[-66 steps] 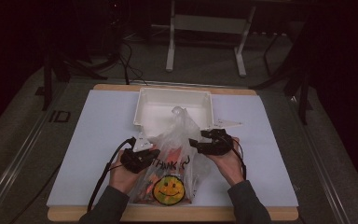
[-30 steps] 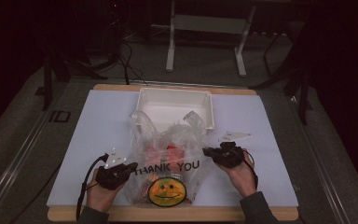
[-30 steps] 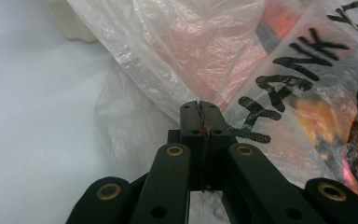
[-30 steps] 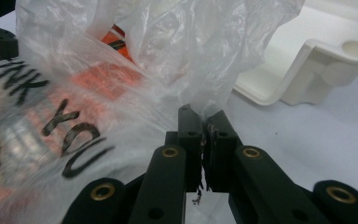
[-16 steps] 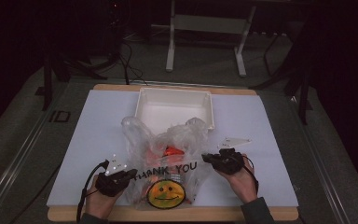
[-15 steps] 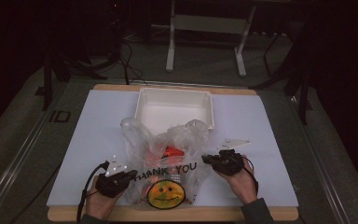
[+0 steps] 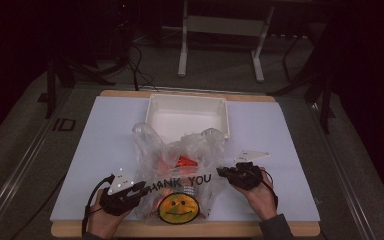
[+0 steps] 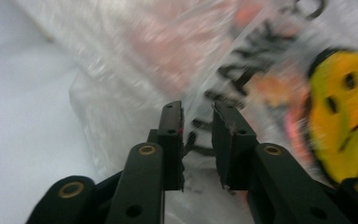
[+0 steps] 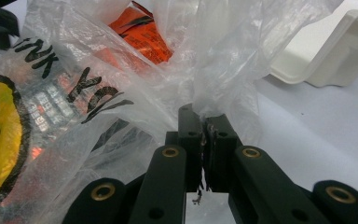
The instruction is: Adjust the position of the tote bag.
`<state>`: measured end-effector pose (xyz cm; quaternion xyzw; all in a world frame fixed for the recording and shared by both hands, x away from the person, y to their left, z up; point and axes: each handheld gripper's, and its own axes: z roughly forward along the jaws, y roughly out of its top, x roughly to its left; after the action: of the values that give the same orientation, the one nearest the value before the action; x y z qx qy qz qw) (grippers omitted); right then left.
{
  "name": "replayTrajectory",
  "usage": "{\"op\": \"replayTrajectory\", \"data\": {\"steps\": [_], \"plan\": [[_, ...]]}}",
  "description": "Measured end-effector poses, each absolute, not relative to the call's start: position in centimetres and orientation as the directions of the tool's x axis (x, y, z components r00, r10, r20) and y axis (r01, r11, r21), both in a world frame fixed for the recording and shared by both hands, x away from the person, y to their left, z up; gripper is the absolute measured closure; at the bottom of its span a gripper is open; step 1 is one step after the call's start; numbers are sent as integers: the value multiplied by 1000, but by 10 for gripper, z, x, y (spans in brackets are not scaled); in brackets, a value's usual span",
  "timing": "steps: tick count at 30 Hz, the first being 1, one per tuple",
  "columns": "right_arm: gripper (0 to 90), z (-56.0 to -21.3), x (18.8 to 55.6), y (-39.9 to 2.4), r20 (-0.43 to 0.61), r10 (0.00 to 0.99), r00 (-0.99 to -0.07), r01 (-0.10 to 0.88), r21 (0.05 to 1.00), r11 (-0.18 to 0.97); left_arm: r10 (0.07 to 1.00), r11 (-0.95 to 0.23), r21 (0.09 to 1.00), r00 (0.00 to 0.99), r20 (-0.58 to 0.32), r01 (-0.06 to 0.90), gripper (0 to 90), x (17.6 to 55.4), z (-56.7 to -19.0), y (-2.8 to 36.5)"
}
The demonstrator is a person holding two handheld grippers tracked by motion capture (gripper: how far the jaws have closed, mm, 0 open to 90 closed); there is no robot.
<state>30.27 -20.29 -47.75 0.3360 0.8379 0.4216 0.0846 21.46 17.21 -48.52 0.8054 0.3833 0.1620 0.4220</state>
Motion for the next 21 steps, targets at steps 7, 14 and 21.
{"op": "replayTrajectory", "data": {"steps": [7,14,21], "plan": [[852,-478,303,-200,141,630,-764,490,762,423,725,-383,834,689,4,398,611,221,-462,156],[849,-477,303,-200,142,628,-765,488,765,421,684,-468,826,721,114,314,449,250,-440,124],[802,-472,302,-204,135,627,-767,475,776,414,702,-533,728,706,97,430,475,280,-455,113]]}}
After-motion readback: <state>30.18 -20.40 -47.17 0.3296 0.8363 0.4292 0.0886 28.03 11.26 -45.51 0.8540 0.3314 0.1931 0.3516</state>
